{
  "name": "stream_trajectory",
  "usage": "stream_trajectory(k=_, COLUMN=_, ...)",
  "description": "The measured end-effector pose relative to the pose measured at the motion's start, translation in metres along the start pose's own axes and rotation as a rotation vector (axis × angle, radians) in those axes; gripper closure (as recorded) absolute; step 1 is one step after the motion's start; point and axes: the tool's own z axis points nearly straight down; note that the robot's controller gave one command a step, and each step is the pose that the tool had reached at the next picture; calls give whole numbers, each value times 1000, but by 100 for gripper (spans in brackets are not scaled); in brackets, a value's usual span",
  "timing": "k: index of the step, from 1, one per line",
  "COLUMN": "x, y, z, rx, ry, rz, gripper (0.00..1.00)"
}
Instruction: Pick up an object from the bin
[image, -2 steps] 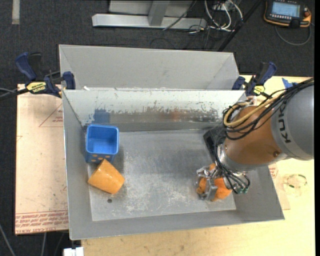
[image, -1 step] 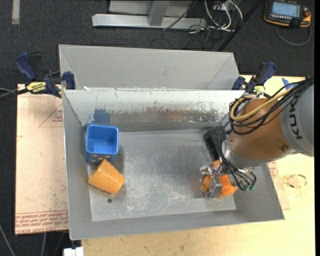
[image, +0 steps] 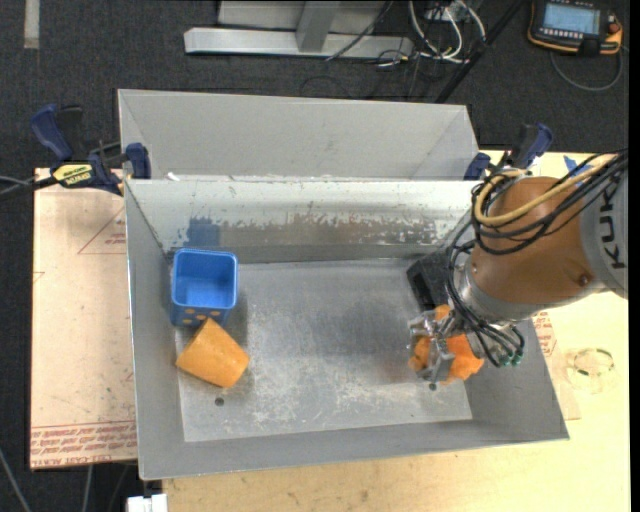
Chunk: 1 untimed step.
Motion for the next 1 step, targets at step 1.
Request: stream_trajectory(k=1, x=2, y=0, z=-133, rx=-4, ry=12, rz=73, gripper=100)
